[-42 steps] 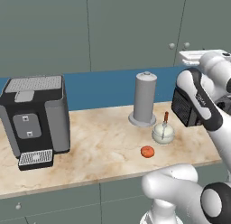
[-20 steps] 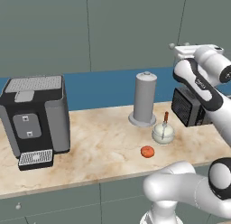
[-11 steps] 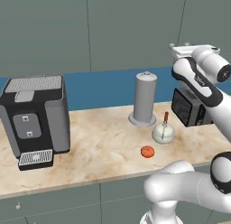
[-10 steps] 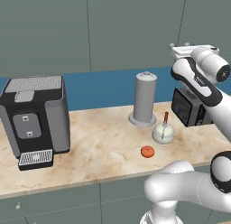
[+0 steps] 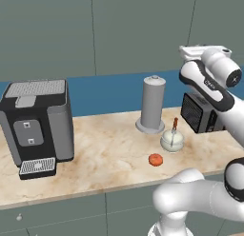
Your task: Pick the pan from the cabinet and place it on the stove. Then turn on the stove burner for the pan.
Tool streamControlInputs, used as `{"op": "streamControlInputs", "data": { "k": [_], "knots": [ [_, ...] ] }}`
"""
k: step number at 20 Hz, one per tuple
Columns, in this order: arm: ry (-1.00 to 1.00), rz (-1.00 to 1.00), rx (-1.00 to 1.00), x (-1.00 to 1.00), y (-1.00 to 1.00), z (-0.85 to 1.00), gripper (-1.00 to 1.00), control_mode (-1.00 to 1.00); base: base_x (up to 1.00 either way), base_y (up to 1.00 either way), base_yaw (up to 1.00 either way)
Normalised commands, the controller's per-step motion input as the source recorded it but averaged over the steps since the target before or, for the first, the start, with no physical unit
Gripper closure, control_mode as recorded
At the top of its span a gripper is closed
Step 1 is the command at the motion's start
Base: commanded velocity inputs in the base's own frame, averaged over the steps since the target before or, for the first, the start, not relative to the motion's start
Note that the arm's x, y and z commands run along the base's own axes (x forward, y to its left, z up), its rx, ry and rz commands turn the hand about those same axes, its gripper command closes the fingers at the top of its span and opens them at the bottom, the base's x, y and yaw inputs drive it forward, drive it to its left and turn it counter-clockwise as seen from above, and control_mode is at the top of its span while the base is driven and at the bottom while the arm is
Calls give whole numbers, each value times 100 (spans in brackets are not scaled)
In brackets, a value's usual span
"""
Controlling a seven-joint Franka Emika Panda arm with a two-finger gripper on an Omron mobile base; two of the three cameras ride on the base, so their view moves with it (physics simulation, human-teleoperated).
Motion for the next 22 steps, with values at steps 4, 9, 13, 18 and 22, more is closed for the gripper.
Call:
{"op": "streamControlInputs", "data": {
  "k": [4,9,13,18,22],
  "knots": [
    [-15,2,0,-1,0,32,-100,-100,0,0,0],
    [-4,3,0,0,2,2,-100,-100,0,0,0],
    [0,6,0,-1,-17,-25,-100,-100,0,0,0],
    [0,3,0,0,-11,-8,-100,-100,0,0,0],
    [0,1,0,0,0,-4,-100,-100,0,0,0]
  ]
}}
